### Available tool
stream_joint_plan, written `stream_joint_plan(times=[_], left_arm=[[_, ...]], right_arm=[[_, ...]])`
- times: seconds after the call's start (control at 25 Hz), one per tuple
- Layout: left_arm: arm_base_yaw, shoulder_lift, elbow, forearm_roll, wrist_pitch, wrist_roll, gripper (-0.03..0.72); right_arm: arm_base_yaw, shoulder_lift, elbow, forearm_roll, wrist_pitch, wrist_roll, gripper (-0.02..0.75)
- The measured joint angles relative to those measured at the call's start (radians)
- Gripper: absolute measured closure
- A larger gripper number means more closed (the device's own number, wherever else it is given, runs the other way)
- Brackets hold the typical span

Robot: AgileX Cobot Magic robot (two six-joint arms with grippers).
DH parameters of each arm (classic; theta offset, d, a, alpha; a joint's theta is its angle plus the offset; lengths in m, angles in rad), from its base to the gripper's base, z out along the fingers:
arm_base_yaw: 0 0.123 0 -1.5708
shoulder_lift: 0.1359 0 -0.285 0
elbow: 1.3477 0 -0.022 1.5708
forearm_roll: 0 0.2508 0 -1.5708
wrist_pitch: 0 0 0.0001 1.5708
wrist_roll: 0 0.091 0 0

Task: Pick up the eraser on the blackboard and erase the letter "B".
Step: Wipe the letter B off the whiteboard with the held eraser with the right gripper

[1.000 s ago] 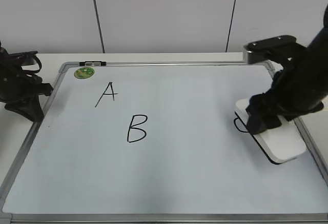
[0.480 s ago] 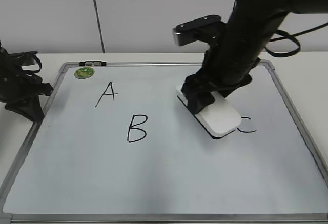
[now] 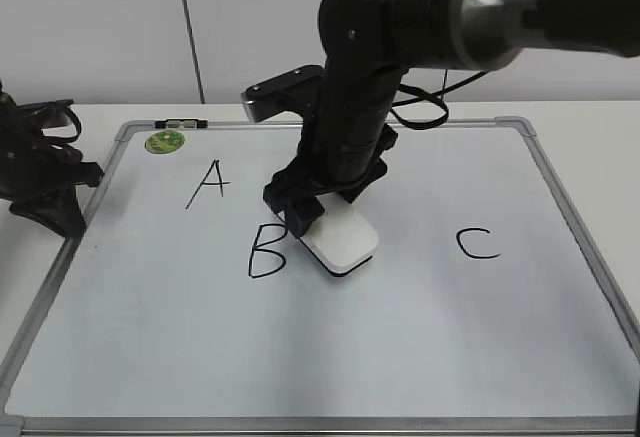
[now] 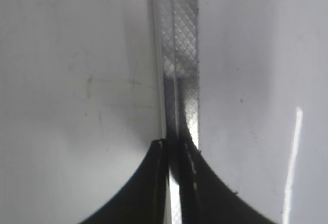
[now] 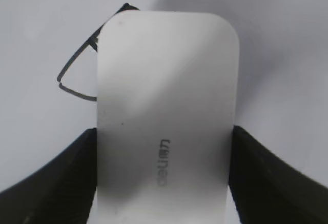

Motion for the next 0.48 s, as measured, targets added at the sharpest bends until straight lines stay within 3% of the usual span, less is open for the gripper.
stream_joint_plan(times=[0.48], left_arm=[[0.0, 0.0, 0.0, 0.0, 0.0, 0.0, 0.677]], right_arm=[[0.011, 0.168, -0.147, -0.087, -0.009, 0.0, 0.19]])
